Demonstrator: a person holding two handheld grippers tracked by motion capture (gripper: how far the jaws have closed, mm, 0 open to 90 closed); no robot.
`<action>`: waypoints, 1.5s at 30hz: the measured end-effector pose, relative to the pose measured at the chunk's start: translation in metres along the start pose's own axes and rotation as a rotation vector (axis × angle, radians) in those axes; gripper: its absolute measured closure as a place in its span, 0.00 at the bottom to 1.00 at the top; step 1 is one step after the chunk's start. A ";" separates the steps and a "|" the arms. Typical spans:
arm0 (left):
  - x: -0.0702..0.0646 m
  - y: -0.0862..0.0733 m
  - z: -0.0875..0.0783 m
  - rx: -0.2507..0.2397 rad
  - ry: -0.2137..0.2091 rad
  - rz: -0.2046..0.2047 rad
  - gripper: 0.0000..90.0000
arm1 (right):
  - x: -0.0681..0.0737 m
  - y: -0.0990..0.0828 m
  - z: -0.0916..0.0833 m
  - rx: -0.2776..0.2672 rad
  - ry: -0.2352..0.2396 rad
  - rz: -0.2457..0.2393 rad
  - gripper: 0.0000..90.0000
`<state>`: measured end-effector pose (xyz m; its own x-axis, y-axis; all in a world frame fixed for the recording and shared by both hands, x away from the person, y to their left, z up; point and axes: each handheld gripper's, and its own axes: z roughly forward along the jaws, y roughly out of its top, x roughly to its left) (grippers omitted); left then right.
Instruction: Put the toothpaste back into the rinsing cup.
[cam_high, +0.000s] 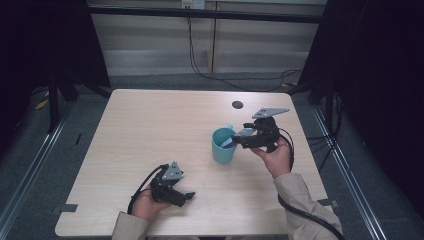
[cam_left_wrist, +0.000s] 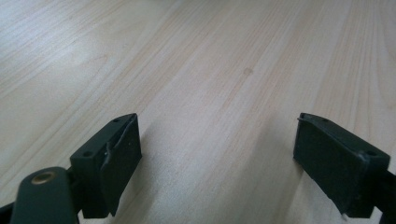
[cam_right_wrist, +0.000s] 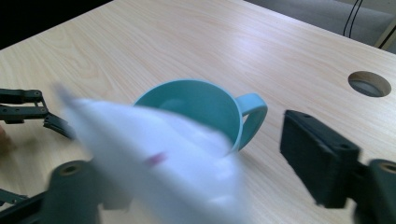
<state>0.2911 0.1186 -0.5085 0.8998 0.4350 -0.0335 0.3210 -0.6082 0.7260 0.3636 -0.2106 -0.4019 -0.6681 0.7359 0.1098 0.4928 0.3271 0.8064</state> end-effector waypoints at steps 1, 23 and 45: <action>0.000 0.000 0.000 0.000 0.000 0.000 0.16 | 0.000 0.000 0.000 0.006 -0.010 -0.007 0.21; 0.000 0.000 0.000 0.001 0.000 0.003 0.16 | 0.006 -0.009 -0.012 -0.008 0.030 -0.032 0.17; 0.000 0.000 0.000 0.000 0.000 0.001 0.16 | 0.007 -0.036 -0.031 -0.005 0.073 -0.058 0.17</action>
<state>0.2911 0.1189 -0.5085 0.9002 0.4344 -0.0323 0.3199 -0.6090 0.7258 0.3245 -0.2357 -0.4124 -0.7341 0.6710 0.1047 0.4498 0.3648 0.8152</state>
